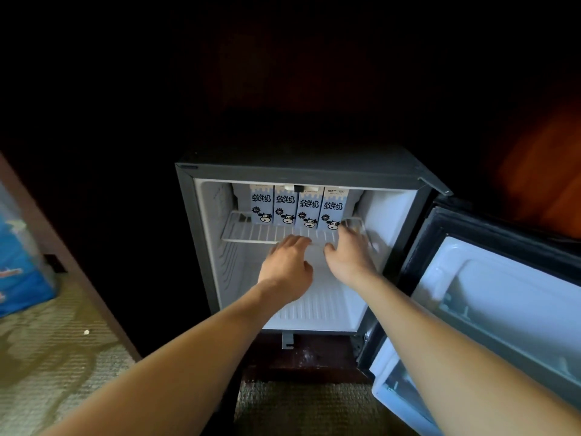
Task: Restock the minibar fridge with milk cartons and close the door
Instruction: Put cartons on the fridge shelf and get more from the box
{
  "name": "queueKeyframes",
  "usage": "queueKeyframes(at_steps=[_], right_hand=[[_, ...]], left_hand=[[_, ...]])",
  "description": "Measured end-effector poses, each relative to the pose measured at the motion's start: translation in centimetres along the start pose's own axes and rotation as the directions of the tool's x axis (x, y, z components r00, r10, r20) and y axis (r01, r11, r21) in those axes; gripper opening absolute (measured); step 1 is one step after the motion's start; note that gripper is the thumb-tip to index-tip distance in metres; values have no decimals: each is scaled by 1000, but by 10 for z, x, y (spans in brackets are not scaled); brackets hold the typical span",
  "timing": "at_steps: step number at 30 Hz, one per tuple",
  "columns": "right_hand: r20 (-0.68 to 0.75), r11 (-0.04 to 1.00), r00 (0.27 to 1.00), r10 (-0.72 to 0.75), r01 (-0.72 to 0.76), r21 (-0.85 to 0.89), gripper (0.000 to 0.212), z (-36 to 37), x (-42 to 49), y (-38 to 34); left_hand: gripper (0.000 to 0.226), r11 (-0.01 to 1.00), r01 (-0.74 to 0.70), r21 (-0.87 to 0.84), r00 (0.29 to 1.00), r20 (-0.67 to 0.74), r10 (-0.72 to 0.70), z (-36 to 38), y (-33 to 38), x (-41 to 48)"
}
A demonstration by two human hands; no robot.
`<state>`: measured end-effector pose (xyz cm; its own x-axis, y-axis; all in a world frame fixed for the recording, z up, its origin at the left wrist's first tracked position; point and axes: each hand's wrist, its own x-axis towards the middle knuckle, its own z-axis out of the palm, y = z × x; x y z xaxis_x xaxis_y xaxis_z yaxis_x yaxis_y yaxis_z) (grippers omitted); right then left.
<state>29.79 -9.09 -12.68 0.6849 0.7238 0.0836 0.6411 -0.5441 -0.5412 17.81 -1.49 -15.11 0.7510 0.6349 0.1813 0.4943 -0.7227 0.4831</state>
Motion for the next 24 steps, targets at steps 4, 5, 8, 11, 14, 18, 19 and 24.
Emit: queueKeyframes(at_steps=[4, 5, 8, 11, 14, 18, 19, 24], right_hand=[[121, 992, 985, -120, 125, -31, 53, -16, -46, -15], [152, 987, 977, -149, 155, -32, 56, -22, -59, -22], [241, 970, 943, -230, 243, -27, 59, -34, -98, -49], [324, 935, 888, -326, 354, -31, 60, -37, -136, -87], [389, 882, 813, -435, 471, 1, 59, -33, -173, -133], [452, 792, 690, -565, 607, 64, 59, -14, -223, -194], [468, 769, 661, -586, 635, 66, 60, -8, -234, -207], [560, 647, 505, -657, 759, 75, 63, 29, -294, -275]], left_hand=[[66, 978, -89, 189, 991, 112, 68, -36, -7, -41], [67, 976, -90, 197, 991, 111, 69, -47, -9, -54], [66, 969, -68, 236, 993, 106, 44, -82, -13, -99], [64, 962, -25, 273, 996, 86, 1, -122, -24, -151], [64, 958, 48, 284, 997, 43, -62, -165, -41, -211], [67, 935, 155, 318, 988, -37, -151, -209, -65, -307], [67, 926, 181, 332, 983, -50, -174, -218, -70, -331], [64, 882, 359, 304, 933, -140, -332, -247, -90, -439]])
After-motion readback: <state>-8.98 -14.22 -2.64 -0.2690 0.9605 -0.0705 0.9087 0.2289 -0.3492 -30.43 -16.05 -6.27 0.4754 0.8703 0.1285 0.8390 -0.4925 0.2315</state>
